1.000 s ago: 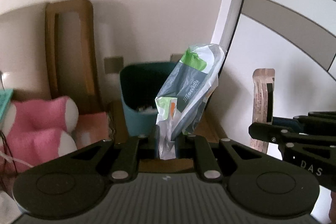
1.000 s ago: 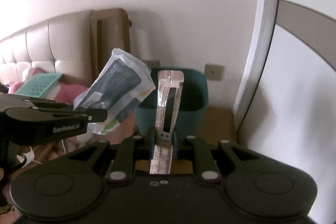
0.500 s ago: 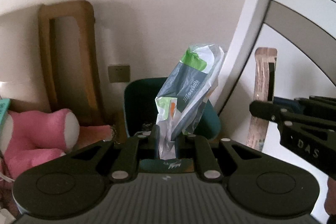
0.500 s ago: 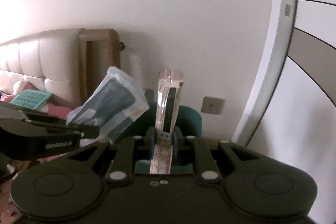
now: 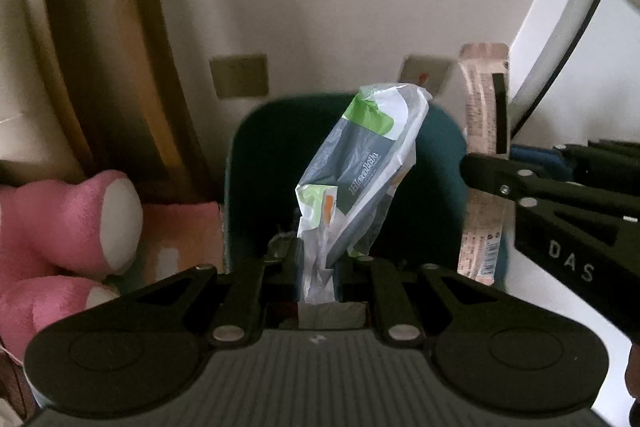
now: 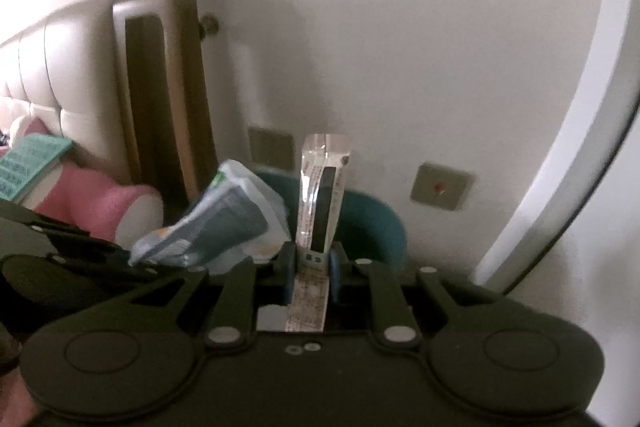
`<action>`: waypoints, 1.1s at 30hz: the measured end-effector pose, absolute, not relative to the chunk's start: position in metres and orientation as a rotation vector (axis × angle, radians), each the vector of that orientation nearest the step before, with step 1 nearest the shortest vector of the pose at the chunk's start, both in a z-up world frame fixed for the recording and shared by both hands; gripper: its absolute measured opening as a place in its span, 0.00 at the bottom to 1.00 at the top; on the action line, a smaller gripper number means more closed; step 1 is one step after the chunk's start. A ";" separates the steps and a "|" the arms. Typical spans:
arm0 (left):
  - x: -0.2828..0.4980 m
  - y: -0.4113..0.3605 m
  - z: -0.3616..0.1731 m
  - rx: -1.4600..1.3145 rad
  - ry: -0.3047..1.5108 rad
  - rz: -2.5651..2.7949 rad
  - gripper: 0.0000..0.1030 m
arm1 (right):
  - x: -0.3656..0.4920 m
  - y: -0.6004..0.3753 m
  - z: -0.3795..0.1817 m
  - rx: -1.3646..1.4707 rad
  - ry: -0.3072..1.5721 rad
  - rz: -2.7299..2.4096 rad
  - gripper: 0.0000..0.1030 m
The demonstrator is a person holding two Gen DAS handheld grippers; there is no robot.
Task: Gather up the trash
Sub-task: 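Open both grippers to drop the wrapper and snack stick into the bin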
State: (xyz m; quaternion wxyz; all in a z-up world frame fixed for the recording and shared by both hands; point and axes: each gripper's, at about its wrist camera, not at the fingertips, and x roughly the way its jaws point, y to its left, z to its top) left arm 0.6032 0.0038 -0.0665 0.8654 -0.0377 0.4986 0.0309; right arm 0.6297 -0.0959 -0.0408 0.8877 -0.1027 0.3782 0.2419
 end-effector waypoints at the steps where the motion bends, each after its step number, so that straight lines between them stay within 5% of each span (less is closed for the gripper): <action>1: 0.608 0.002 -0.073 -0.074 1.064 0.066 0.13 | 0.634 -0.096 -0.046 -0.212 0.804 0.505 0.15; 24: 0.648 -0.019 -0.144 -0.009 1.286 0.070 0.19 | 0.672 -0.094 -0.111 -0.250 0.992 0.555 0.22; 27: 0.648 -0.019 -0.143 -0.014 1.274 0.071 0.30 | 0.673 -0.095 -0.109 -0.246 0.985 0.554 0.23; 30: 0.645 -0.017 -0.140 -0.014 1.243 0.079 0.62 | 0.672 -0.098 -0.105 -0.236 0.975 0.549 0.24; 33: 0.638 -0.017 -0.131 -0.016 1.200 0.076 0.66 | 0.669 -0.104 -0.099 -0.213 0.968 0.552 0.24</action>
